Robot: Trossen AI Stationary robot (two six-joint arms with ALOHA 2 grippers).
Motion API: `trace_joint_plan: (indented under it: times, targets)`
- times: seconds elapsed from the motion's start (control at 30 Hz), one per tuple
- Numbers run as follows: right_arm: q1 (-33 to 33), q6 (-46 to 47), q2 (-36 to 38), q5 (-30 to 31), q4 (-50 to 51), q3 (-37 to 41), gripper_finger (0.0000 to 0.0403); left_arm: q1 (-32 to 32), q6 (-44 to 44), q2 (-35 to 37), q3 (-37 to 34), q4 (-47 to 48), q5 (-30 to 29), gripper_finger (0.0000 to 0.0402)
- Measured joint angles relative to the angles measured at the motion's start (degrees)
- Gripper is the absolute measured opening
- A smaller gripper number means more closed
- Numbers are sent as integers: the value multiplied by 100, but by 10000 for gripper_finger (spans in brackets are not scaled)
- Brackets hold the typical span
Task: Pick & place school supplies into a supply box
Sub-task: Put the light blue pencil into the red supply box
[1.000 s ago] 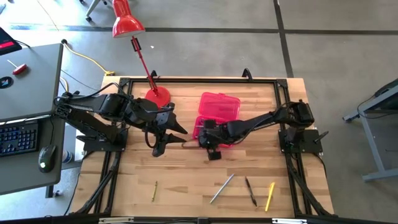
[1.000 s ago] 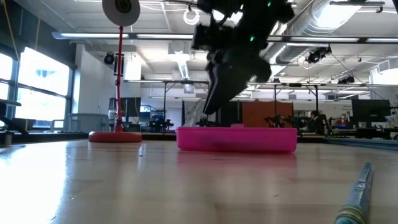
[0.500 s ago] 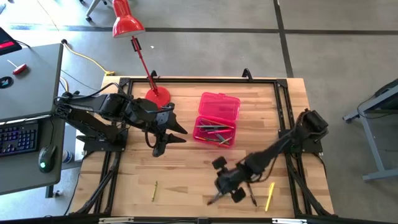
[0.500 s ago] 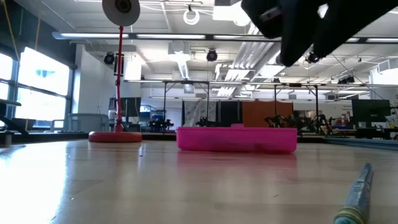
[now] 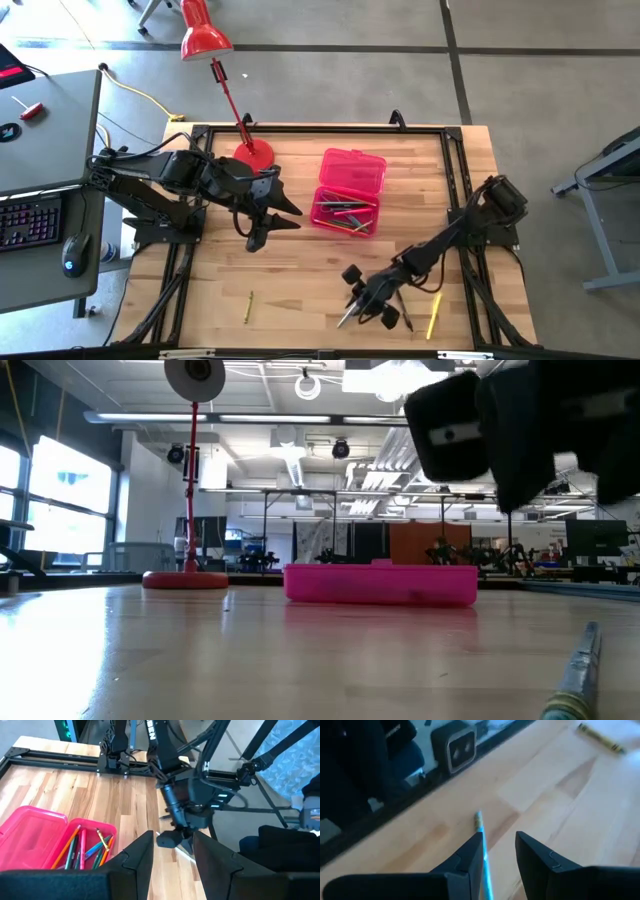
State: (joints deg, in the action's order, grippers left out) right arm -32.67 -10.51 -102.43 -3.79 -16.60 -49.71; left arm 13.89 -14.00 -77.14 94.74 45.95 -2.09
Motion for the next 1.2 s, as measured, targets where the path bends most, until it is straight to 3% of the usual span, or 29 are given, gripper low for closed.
trace_joint_plan:
  times: [0.57,1.0,1.2]
  targets:
    - [379,-85,-4,-666,-1004,1088,94,0,61,0,-2,2,-136,172]
    - [507,-305,-4,-621,-1133,1440,93,0,173,0,-2,4,-168,172]
    - [612,-307,2,-648,-1389,1663,75,2,173,0,-2,4,-168,172]
